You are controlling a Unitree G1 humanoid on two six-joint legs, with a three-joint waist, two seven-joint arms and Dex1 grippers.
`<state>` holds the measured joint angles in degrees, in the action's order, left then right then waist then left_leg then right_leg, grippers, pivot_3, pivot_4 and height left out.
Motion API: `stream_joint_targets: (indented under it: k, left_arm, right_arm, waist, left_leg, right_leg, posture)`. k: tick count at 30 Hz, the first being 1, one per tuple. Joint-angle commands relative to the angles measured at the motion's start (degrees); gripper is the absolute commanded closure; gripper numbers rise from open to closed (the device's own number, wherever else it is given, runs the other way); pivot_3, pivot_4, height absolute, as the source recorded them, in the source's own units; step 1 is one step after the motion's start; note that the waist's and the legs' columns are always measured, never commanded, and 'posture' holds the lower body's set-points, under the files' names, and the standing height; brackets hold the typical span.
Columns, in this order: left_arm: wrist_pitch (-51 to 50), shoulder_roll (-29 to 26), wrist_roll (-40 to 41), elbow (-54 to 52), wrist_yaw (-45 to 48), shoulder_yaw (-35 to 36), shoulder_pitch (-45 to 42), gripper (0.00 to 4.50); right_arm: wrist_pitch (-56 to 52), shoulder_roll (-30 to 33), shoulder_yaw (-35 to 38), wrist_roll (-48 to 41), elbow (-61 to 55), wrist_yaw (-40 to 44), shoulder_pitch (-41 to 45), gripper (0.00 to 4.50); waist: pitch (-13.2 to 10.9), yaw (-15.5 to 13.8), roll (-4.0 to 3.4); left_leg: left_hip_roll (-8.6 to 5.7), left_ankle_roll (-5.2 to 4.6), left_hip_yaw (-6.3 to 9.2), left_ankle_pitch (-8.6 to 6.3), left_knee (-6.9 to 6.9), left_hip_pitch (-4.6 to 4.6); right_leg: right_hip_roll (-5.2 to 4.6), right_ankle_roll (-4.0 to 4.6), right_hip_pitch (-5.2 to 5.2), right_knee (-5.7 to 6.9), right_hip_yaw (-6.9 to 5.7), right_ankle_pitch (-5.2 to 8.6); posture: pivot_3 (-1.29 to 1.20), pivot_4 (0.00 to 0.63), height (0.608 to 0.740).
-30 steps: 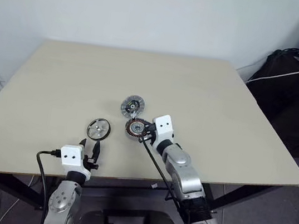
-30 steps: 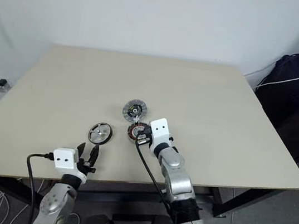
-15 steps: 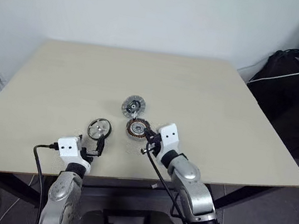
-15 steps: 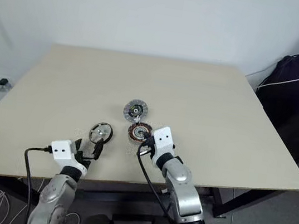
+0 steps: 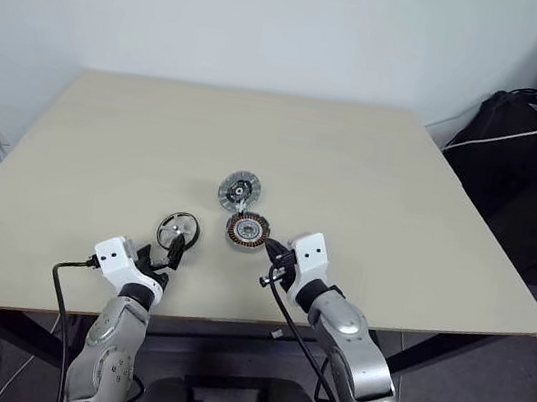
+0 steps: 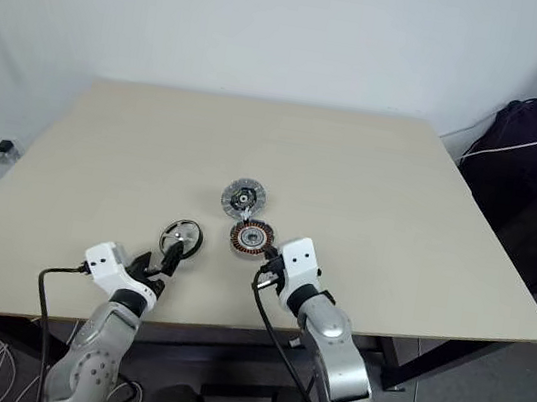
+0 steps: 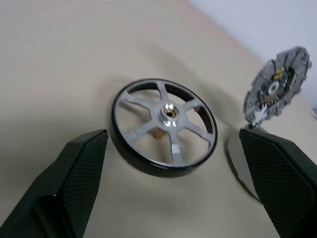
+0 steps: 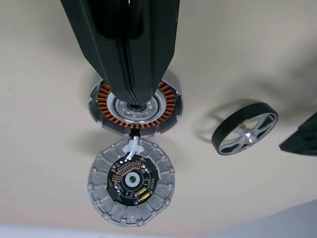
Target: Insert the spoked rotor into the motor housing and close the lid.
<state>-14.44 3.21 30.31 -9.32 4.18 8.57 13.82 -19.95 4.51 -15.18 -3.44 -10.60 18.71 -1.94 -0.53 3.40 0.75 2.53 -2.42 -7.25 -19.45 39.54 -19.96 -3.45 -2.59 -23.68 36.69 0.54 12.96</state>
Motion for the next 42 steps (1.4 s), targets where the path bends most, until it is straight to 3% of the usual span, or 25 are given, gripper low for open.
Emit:
stream_joint_targets:
  k: [1, 26, 42]
  left_arm:
    - [-1.54, 2.11, 2.22, -2.56, -2.13, 0.96, -1.55, 0.01]
    - [-11.93, 1.97, 7.53, -1.25, -7.28, 2.92, -6.30, 0.01]
    - [-10.94, 2.38, 9.75, -0.29, -2.64, 2.62, -5.70, 0.01]
  right_arm:
    - [1.13, -0.40, 0.27, -0.49, -2.14, -0.37, 0.79, 4.50]
    - [1.57, -1.05, -0.04, -0.44, -1.60, -1.64, 0.90, 4.50]
    - [1.64, -1.39, -0.48, -0.48, -1.49, -1.89, 0.55, 4.50]
  waist:
    - [0.00, 0.00, 0.01]
    - [-0.04, -0.01, 0.12]
    - [-0.04, 0.00, 0.12]
  left_leg:
    - [0.00, 0.00, 0.00, 0.00, 0.00, 0.00]
    - [-0.03, 0.06, 0.02, 0.03, 0.00, 0.01]
    - [-0.04, 0.07, 0.02, 0.04, 0.00, 0.01]
  right_leg:
    - [0.00, 0.00, 0.00, 0.00, 0.00, 0.00]
    - [0.05, -0.01, 0.06, -0.03, 0.00, -0.01]
    - [0.06, -0.01, 0.07, -0.03, 0.01, -0.01]
  posture:
    - [0.00, 0.000, 0.740]
    - [0.00, 0.000, 0.740]
    - [0.00, 0.000, 0.740]
